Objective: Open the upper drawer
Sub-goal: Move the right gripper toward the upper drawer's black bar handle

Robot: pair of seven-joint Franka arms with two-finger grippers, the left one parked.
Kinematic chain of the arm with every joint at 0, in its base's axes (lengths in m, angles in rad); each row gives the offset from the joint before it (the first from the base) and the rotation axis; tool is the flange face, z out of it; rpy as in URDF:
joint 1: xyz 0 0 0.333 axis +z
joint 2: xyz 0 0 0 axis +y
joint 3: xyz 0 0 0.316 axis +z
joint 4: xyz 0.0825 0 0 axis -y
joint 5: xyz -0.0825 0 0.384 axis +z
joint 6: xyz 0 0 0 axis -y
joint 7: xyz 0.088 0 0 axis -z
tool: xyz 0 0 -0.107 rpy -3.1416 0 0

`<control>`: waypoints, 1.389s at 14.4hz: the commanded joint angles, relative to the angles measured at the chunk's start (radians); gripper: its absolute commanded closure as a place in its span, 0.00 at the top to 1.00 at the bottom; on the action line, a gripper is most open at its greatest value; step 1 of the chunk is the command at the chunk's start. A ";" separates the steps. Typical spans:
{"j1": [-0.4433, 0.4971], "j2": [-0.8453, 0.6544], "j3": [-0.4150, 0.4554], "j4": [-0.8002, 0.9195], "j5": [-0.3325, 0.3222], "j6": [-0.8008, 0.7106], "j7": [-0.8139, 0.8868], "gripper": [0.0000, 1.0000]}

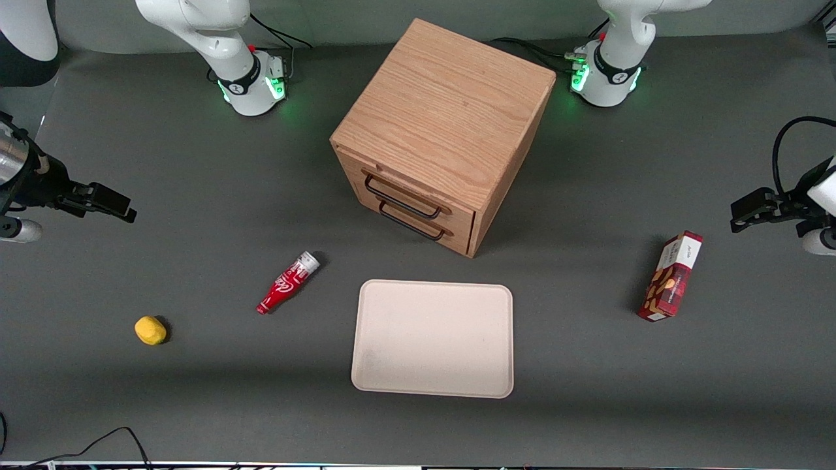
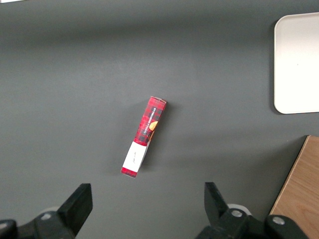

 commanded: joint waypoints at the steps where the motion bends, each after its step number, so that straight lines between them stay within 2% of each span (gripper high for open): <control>1: 0.000 0.016 0.004 0.028 -0.014 -0.008 0.008 1.00; 4: 0.013 0.040 0.010 0.050 -0.006 -0.002 0.009 1.00; 5: 0.027 0.052 0.038 0.079 0.000 -0.007 0.009 1.00; 9: 0.030 0.140 0.352 0.137 -0.001 -0.002 0.017 1.00; 12: 0.043 0.227 0.522 0.186 -0.014 0.031 0.009 1.00; 15: 0.043 0.287 0.659 0.180 -0.069 0.104 0.008 1.00; 17: 0.047 0.304 0.673 0.174 -0.095 0.142 -0.004 1.00; 20: 0.070 0.345 0.675 0.171 -0.103 0.153 -0.122 1.00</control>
